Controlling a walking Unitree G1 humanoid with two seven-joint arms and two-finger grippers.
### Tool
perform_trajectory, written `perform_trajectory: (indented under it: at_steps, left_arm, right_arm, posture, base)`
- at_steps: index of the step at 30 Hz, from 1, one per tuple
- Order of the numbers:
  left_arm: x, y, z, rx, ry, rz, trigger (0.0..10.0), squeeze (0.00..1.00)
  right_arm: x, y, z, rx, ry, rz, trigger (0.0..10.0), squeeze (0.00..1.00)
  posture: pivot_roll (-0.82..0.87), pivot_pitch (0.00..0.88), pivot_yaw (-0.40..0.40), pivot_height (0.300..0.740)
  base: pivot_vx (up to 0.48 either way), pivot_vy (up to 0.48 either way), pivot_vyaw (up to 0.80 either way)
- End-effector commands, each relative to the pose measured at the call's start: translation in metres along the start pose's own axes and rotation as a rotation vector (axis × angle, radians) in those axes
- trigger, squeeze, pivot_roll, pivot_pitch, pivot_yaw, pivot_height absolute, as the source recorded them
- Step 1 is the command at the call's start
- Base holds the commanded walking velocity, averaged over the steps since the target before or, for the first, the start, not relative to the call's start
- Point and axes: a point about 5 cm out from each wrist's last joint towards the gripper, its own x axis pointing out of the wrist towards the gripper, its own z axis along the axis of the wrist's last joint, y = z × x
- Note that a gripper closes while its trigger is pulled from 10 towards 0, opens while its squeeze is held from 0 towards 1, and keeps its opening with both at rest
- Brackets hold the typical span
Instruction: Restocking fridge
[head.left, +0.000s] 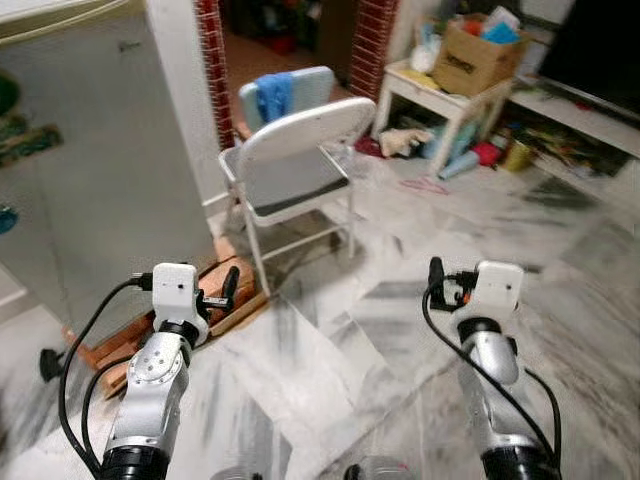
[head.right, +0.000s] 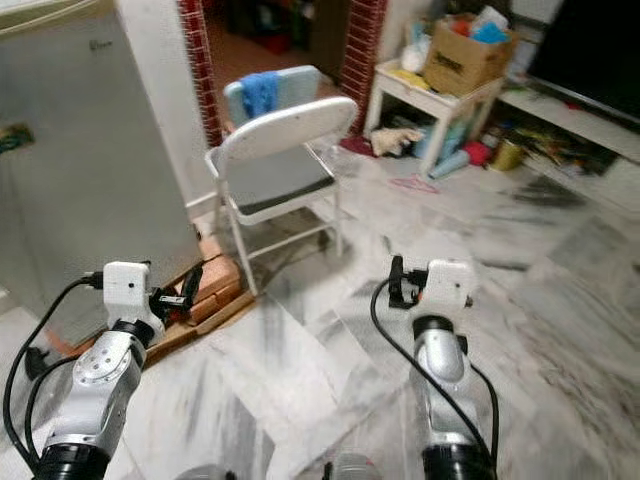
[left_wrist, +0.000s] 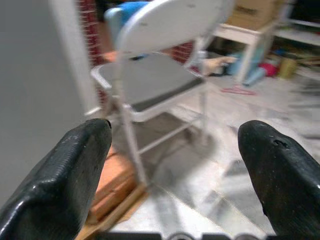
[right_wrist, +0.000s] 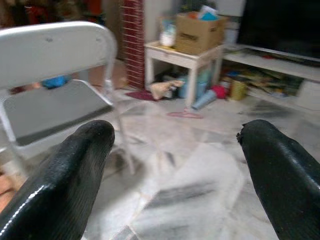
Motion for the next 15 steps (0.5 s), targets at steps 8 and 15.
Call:
perform_trajectory:
  at_steps: [8,15]
  left_arm:
    - [-0.0015,-0.0065,0.0021,-0.006,-0.02,-0.042,10.0,0.0]
    - [-0.0033,-0.0081,-0.0009,-0.008,-0.007,-0.048,10.0,0.0]
  right_arm:
    - [-0.0038,-0.0015,-0.0052,0.007,0.018,-0.004,10.0,0.0]
    - [-0.0047,-0.0011,-0.0063,0.007,0.021,-0.005,10.0,0.0]
  posture:
    - [-0.06,0.0,-0.006,0.74]
    - [-0.06,0.0,-0.004,0.74]
  base:
    - [0.337,0.0,-0.8]
    - [0.178,0.0,-0.8]
